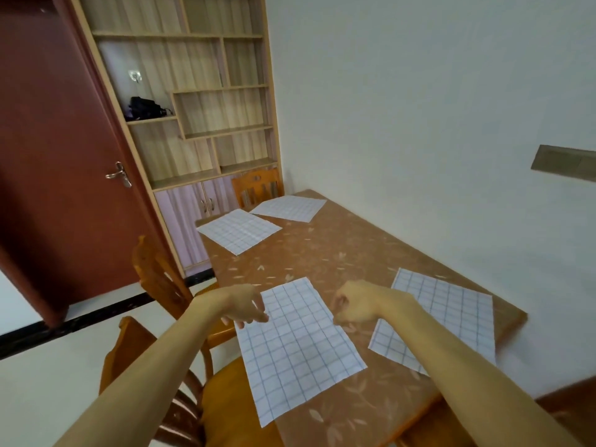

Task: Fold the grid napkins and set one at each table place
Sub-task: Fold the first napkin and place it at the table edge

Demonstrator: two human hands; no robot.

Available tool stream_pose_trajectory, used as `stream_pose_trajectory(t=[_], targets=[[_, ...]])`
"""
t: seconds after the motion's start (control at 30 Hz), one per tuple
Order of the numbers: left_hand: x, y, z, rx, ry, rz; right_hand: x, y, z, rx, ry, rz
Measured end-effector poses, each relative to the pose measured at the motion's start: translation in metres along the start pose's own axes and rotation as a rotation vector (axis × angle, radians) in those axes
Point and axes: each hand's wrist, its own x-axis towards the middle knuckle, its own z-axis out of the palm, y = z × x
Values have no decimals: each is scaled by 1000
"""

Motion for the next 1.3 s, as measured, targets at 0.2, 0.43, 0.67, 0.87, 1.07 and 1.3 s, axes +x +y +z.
stream_pose_trajectory(t=[0.2,0.43,0.67,0.87,1.07,1.3], targets=[[56,-35,-6,-48,-73,-11,64,6,2,-5,-51,52],[131,-89,-24,-87,-90,40,151,-5,2,15,-72,115],[208,-138,-22,-149,68,100,236,-18,20,28,-99,170],[262,-165,3,-202,-73,25,293,-4,42,-27,-138,228],[313,-177,38,-342,-176,-171,351,31,58,-3,-127,318],[361,-187,85,-589,242,-543,441,77,88,17,-41,303]])
